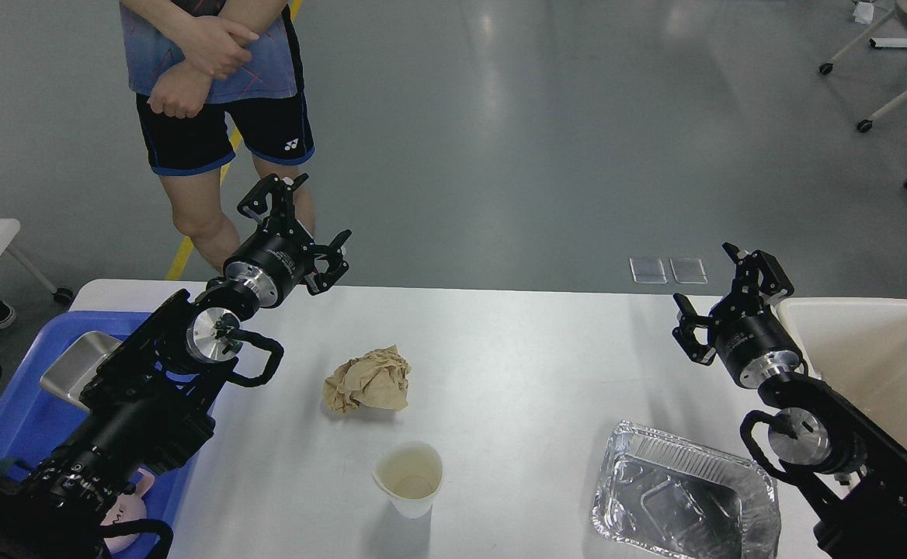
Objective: Tidy desktop
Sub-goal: 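Move the right gripper down toward the foil tray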
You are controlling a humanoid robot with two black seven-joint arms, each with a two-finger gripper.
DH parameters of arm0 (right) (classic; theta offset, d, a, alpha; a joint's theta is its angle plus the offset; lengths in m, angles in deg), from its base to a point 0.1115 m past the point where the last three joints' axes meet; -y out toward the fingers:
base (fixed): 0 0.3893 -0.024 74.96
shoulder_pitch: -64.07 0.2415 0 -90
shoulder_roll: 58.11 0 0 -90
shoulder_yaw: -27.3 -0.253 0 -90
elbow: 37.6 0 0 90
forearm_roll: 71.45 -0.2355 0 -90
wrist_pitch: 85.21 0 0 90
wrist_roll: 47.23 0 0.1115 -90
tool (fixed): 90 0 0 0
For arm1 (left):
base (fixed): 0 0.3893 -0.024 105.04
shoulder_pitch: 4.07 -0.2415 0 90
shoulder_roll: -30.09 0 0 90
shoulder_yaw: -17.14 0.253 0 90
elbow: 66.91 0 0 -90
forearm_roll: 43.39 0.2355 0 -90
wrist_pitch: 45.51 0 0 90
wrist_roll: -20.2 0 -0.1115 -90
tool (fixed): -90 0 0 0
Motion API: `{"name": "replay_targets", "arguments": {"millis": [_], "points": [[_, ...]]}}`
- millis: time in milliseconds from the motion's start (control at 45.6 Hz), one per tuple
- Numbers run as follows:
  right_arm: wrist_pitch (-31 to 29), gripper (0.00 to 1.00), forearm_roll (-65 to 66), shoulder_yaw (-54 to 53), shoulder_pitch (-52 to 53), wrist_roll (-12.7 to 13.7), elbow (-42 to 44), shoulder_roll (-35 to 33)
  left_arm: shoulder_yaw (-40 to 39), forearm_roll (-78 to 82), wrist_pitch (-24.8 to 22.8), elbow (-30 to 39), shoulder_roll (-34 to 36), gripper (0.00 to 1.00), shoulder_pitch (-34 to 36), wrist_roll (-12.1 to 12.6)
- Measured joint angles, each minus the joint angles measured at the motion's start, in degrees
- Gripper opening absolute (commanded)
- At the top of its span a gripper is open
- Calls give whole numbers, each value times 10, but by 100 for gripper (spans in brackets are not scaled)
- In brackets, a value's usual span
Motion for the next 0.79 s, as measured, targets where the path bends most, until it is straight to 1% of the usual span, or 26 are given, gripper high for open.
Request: {"name": "replay_targets", "arguments": {"millis": [110,197,351,438,504,570,592,636,702,789], "points": [[-8,100,0,2,0,0,0,-7,-3,-21,-4,-9,2,98,-14,0],[-32,100,0,9,0,1,0,-27,-4,-25,-17,-11,5,98,-25,-2],[-53,100,1,52,4,5,-3,-91,-5,-25,-70,-11,11,98,-46,-7],[-57,100,1,90,8,6,-13,-153,-5,-24,-99,-11,21,98,-54,-8],[-61,100,1,111,9,7,-28,-201,-5,-24,-112,-11,30,98,-58,-8],[-72,100,1,133,9,9,-53,-262,-4,-24,-117,-11,37,98,-59,-9],[-83,100,1,150,9,9,-75,-308,-4,-24,-118,-11,41,98,-60,-9],[-94,100,1,166,7,11,-96,-349,-4,-24,-119,-11,43,98,-60,-9],[-109,100,0,194,5,20,-133,-411,-3,-24,-119,-12,44,98,-63,-9],[-123,100,0,235,4,44,-185,-496,2,-24,-119,-12,44,98,-66,-9]]}}
